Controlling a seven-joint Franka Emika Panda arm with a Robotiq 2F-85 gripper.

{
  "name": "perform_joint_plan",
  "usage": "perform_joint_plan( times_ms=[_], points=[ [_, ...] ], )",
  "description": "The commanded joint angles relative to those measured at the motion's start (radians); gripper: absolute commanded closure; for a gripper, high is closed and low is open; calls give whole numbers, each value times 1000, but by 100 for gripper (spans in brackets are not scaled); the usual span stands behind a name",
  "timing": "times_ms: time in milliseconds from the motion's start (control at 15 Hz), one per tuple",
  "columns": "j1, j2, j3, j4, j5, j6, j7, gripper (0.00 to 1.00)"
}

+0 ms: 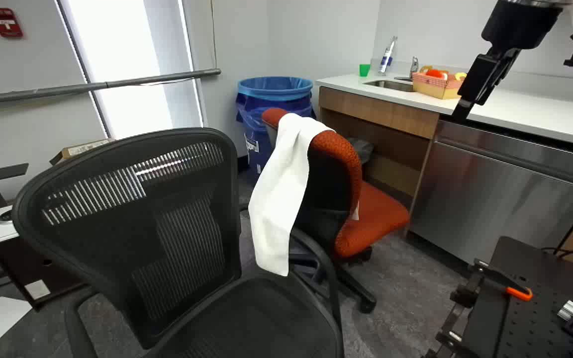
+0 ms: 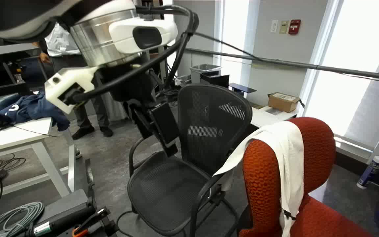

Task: Pick the cloth on the backrest of the brown chair and put it on the black chair

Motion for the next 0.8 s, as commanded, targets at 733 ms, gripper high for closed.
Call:
perform_joint_plan(
  times_ms=[733],
  points=[
    [2,17,2,11,-3,13,4,0]
  ],
)
